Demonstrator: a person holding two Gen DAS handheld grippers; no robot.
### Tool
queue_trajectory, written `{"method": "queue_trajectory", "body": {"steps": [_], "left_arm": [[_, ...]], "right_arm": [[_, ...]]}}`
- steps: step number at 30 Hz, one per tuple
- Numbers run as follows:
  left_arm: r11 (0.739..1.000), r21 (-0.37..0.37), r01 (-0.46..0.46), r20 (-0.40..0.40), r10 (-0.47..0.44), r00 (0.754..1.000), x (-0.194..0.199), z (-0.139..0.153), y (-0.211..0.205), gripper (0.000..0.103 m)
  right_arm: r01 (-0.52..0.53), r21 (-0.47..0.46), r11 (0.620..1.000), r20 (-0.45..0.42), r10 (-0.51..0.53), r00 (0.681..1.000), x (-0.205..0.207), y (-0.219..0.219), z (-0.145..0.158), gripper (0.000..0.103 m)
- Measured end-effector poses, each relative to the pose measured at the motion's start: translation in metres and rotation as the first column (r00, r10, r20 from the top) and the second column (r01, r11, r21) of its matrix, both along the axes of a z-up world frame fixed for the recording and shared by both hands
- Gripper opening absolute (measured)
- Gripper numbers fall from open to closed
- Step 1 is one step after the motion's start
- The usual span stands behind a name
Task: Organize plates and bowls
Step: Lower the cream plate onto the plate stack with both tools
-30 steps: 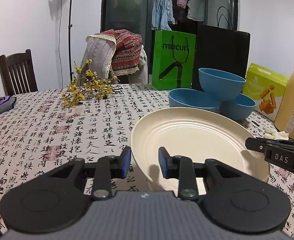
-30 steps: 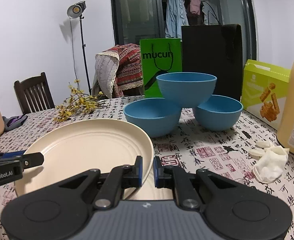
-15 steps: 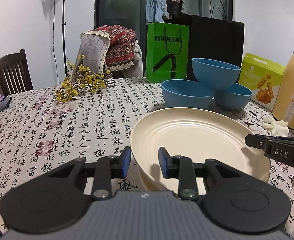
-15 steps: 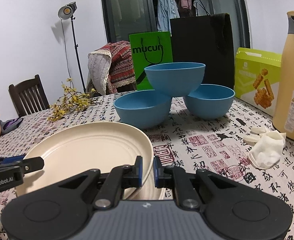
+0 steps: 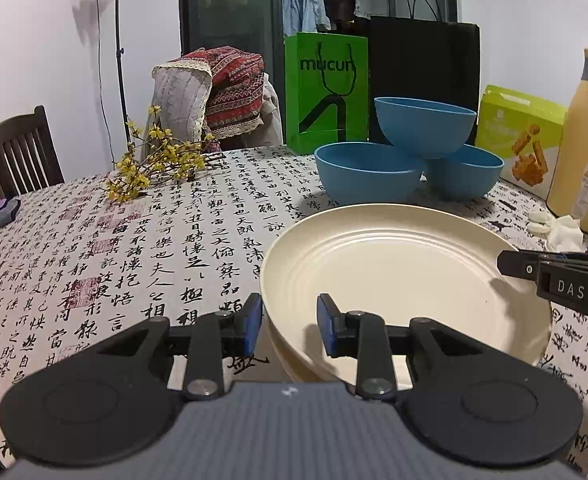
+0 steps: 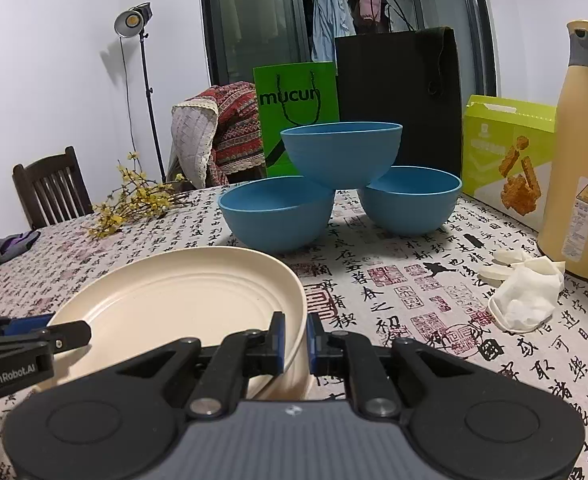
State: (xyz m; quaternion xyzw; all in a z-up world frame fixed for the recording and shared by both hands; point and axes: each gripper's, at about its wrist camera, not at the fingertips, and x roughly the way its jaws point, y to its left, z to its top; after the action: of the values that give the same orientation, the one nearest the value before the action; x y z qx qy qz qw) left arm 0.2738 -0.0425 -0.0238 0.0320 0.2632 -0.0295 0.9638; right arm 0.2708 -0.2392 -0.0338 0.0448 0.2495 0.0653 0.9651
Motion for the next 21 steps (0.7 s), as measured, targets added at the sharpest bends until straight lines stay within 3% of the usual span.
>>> {"method": "queue_trajectory", "body": {"steps": [13,21], "left_arm": [[0.993,0.117,0.0,0.032,-0.004,0.999,-0.001,-0.017,-0.015,0.03],[0.996,0.09,0.013,0.026,-0.015,1.0,0.0,-0.021,-0.012,0.037]], "right_arm": [[-0.006,-0.123,0.992,0.025,0.01,1.0,-0.001,0.01,-0.018,0.011],[-0.014,-0.123,0.992,0.03,0.018,0.999,-0.002,0.011,-0.023,0.012]]}}
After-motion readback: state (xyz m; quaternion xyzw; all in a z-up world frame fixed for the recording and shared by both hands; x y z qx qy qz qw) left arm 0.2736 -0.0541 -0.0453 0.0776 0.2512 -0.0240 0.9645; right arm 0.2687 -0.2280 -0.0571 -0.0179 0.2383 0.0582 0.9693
